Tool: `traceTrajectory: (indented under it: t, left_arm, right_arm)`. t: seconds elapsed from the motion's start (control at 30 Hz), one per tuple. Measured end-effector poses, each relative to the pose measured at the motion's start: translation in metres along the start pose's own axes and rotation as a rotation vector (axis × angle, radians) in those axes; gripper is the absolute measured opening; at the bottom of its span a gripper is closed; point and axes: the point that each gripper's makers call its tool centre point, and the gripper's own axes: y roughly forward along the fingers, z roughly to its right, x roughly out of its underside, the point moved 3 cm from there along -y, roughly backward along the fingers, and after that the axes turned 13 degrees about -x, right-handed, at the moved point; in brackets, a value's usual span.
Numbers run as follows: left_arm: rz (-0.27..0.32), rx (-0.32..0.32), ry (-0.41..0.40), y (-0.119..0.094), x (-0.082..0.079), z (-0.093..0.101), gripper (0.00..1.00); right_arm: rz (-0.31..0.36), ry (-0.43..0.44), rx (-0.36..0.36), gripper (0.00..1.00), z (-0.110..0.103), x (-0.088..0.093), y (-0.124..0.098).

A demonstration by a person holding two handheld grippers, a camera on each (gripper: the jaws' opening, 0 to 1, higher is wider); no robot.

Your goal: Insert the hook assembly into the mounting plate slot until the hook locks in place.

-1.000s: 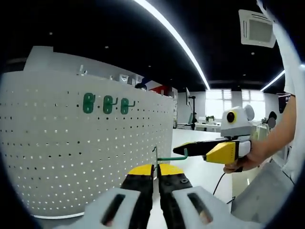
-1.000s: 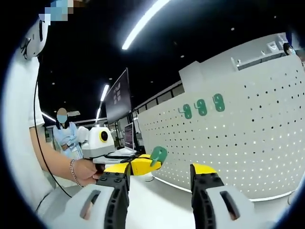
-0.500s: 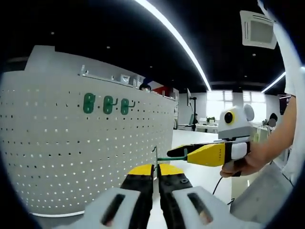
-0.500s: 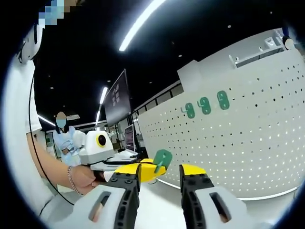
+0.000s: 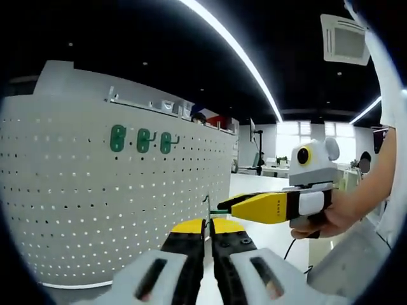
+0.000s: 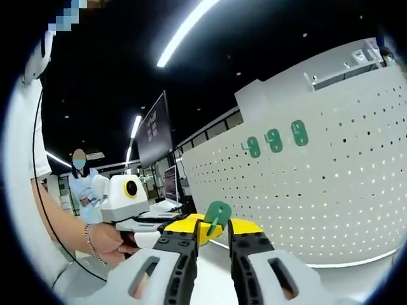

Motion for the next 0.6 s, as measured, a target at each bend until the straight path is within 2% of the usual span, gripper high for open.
traceTrajectory:
  t: [0.6]
  left_arm:
    - [0.004,-0.009,-0.008,0.0003,-0.0009,0.0005,0.02]
  right_arm:
    - [0.005,0.006,0.008,0.05,0.0018,0.0015,0.0060]
